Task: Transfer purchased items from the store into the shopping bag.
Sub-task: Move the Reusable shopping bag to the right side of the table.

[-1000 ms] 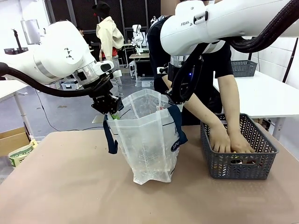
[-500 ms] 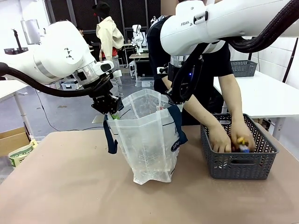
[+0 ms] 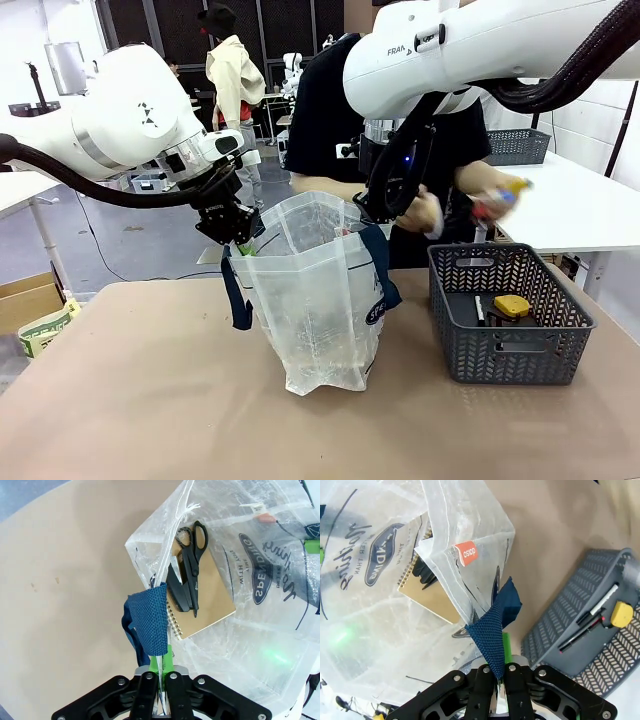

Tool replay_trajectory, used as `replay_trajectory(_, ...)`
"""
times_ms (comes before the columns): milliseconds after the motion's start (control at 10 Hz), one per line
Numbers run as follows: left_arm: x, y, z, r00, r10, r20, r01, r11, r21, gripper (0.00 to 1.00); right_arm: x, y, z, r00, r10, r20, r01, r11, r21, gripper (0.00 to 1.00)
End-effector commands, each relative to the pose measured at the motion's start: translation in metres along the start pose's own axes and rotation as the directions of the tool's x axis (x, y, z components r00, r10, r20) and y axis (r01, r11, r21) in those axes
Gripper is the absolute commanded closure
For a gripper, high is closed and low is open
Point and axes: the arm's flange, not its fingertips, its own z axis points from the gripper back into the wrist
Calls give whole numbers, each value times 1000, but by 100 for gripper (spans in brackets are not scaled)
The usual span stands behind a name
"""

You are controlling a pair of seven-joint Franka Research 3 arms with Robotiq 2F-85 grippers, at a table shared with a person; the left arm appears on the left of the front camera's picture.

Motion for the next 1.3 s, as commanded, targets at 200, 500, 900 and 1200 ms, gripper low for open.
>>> replay_trajectory(200, -3, 0, -1, 1000, 10, 12, -11, 1000, 5, 100, 0, 0, -1, 1000, -6, -1, 6, 1000, 2, 100)
replay_trajectory(500, -3, 0, -1, 1000, 10, 12, -11, 1000, 5, 100, 0, 0, -1, 1000, -6, -1, 6, 1000, 2, 100)
replay_trajectory(900, -3, 0, -1, 1000, 10, 12, -11, 1000, 5, 100, 0, 0, -1, 1000, -6, -1, 6, 1000, 2, 100)
replay_trajectory(1200, -3, 0, -1, 1000, 10, 12, -11, 1000, 5, 100, 0, 0, -1, 1000, -6, -1, 6, 1000, 2, 100)
